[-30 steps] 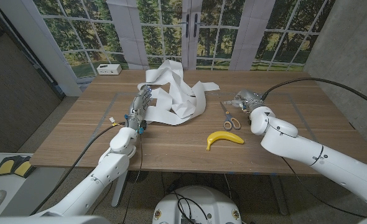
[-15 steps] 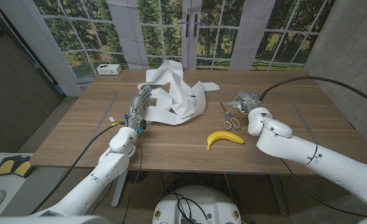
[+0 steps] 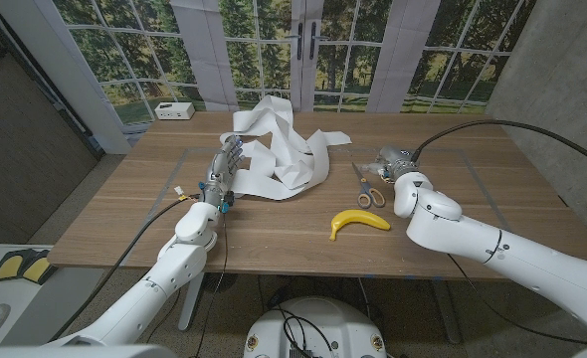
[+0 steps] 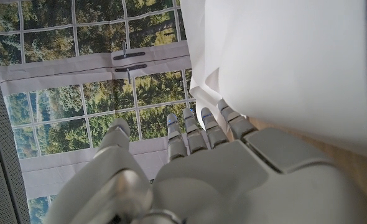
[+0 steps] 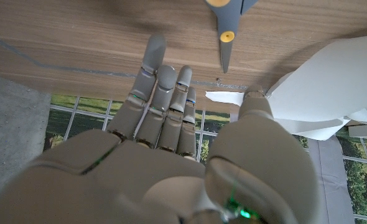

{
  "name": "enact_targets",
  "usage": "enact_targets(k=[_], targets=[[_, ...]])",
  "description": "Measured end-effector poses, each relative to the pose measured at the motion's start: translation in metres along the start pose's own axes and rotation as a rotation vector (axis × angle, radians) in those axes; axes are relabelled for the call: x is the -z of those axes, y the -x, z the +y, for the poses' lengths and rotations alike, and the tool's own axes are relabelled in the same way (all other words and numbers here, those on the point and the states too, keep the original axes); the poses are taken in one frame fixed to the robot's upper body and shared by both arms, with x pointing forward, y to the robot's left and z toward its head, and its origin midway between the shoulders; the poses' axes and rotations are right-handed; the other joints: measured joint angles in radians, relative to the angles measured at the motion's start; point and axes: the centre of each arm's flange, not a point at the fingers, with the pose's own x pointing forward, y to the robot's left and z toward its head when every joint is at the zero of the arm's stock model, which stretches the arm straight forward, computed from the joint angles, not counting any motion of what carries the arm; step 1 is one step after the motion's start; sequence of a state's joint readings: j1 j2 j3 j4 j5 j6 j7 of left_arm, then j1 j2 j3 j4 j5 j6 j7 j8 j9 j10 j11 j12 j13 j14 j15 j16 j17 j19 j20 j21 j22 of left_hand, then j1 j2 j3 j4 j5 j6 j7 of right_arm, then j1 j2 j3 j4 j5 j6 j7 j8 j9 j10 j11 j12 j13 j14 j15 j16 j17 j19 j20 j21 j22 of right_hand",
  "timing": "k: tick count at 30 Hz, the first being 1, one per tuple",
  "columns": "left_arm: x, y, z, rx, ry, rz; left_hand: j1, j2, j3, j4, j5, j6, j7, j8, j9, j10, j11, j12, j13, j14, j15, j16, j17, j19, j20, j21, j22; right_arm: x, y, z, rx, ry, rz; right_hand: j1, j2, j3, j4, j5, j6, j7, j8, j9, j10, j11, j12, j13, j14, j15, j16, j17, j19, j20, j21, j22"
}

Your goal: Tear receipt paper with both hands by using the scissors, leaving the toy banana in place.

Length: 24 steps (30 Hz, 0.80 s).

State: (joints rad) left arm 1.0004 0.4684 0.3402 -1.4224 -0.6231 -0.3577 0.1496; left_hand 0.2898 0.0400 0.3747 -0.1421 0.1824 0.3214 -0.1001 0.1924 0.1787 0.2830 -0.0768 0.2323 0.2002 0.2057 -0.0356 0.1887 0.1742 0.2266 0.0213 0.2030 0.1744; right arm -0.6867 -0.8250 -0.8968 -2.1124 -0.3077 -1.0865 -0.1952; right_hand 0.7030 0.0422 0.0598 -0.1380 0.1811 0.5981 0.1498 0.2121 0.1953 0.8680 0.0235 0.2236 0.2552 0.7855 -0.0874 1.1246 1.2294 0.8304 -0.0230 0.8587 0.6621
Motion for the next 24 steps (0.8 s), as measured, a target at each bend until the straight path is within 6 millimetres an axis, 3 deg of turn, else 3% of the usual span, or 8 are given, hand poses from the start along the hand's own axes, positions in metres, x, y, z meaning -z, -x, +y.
enact_targets(k=[24], targets=[[-0.0013, 0.0001, -0.0011, -0.004, -0.004, 0.003, -0.005, 0.005, 0.003, -0.003, 0.000, -0.018, 0.000, -0.005, 0.000, 0.000, 0.000, 0.000, 0.000, 0.000, 0.000, 0.000, 0.000, 0.000, 0.000, -0.004, 0.000, -0.0009, -0.0054, 0.0092, -0.017, 0.051, 0.007, 0.000, 0.000, 0.004, 0.004, 0.000, -0.009, -0.009, -0.005, 0.000, -0.004, -0.004, -0.015, -0.009, -0.008, 0.003, 0.000, -0.003, -0.016, 0.005, 0.000, -0.014]])
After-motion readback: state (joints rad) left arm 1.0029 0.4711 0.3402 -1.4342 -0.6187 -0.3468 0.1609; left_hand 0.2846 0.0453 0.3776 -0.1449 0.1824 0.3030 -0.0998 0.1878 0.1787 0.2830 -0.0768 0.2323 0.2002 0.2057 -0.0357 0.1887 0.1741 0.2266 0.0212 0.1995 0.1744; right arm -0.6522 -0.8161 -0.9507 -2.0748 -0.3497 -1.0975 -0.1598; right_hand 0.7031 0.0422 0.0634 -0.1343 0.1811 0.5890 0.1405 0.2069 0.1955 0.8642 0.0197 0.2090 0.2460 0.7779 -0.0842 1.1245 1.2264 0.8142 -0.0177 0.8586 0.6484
